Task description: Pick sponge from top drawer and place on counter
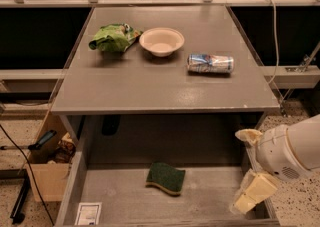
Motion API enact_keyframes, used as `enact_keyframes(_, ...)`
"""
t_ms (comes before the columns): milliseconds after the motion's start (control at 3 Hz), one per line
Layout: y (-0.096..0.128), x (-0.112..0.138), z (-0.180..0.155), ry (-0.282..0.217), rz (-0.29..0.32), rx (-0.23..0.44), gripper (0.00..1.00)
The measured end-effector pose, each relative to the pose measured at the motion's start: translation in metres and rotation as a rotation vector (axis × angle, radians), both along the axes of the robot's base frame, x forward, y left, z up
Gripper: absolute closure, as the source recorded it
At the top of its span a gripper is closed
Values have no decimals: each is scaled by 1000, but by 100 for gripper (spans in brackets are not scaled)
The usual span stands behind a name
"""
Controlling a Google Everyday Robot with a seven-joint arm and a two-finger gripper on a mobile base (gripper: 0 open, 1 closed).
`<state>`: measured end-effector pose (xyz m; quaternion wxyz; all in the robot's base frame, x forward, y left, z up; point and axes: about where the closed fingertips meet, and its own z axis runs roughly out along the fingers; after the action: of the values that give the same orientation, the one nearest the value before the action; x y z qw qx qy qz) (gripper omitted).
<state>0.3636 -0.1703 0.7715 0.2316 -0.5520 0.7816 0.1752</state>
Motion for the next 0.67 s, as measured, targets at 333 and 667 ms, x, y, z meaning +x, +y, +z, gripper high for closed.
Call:
enact_keyframes(333,0,0,0,0,0,0,0)
enact_keyframes(667,18,1,-30,56,-39,92,0)
